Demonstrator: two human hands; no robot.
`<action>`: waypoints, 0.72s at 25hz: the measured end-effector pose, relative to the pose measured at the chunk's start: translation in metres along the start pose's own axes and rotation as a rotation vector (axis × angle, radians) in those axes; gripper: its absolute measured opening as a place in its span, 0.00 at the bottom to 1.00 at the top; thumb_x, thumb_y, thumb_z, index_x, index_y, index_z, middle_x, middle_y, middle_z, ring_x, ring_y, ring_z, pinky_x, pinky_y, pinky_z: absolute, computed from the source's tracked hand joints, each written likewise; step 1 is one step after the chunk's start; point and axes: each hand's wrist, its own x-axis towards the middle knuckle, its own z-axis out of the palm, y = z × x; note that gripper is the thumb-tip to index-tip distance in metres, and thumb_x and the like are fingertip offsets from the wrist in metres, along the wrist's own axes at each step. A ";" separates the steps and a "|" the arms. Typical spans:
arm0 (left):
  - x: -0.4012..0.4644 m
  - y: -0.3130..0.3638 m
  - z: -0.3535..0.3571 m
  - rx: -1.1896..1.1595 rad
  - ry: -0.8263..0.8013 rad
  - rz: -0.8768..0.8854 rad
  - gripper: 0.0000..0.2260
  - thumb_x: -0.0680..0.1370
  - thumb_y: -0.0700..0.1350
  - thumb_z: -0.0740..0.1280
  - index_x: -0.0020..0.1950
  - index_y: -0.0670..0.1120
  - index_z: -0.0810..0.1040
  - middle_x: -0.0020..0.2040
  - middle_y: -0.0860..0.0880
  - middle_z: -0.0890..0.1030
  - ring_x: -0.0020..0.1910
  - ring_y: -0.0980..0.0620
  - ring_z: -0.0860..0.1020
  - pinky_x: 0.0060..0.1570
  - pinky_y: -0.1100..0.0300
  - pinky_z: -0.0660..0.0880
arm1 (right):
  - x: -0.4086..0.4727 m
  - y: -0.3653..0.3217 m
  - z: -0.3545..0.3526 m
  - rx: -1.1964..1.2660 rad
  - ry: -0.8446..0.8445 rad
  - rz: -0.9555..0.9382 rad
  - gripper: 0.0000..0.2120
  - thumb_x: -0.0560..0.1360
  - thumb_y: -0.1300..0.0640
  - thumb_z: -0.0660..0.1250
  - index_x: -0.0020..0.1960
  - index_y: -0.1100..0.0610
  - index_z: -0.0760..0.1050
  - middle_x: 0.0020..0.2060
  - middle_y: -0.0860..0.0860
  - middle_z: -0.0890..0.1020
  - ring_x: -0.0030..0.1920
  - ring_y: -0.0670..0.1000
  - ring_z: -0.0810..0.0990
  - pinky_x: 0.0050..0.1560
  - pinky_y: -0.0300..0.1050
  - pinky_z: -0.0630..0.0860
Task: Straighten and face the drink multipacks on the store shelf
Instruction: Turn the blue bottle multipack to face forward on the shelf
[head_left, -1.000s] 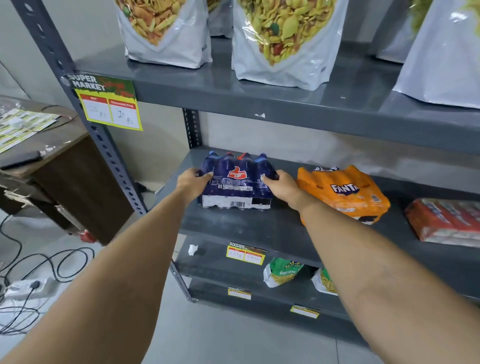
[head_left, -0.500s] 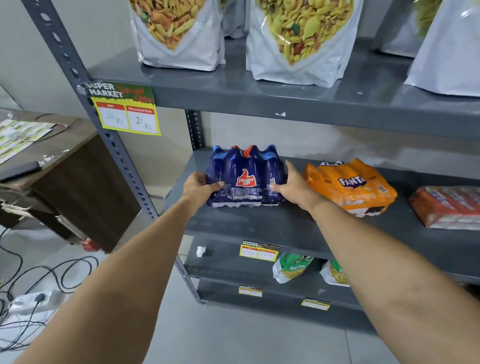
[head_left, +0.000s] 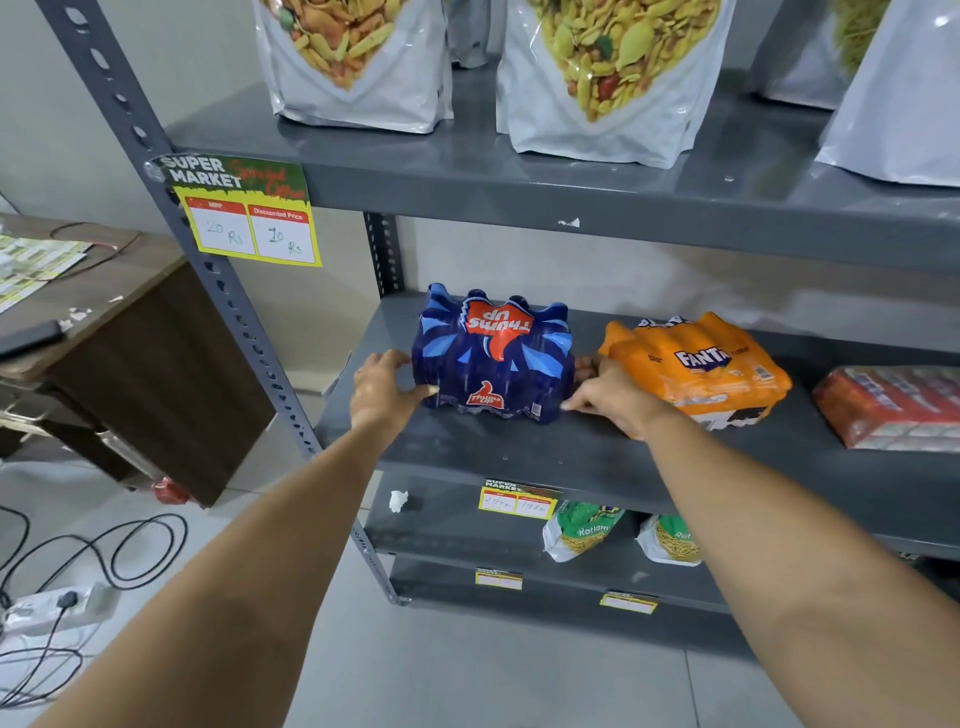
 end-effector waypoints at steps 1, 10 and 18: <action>-0.001 0.001 0.001 0.004 0.061 -0.055 0.18 0.72 0.51 0.76 0.57 0.43 0.78 0.52 0.46 0.80 0.55 0.44 0.77 0.50 0.53 0.73 | 0.002 -0.005 -0.003 0.076 -0.011 0.047 0.19 0.72 0.75 0.65 0.58 0.58 0.74 0.46 0.54 0.82 0.56 0.56 0.80 0.62 0.54 0.78; -0.013 0.043 0.034 -0.557 -0.010 -0.311 0.25 0.79 0.62 0.59 0.37 0.44 0.81 0.46 0.42 0.86 0.48 0.40 0.84 0.54 0.44 0.81 | 0.020 -0.015 0.020 0.465 0.045 0.015 0.22 0.79 0.38 0.53 0.55 0.50 0.79 0.61 0.51 0.81 0.62 0.52 0.78 0.67 0.51 0.72; -0.043 0.060 0.059 -0.582 -0.245 -0.003 0.52 0.63 0.72 0.71 0.81 0.57 0.52 0.77 0.51 0.66 0.76 0.50 0.66 0.74 0.48 0.65 | 0.012 -0.015 0.024 0.166 -0.030 -0.027 0.25 0.84 0.47 0.48 0.60 0.61 0.78 0.51 0.59 0.85 0.49 0.54 0.84 0.52 0.45 0.78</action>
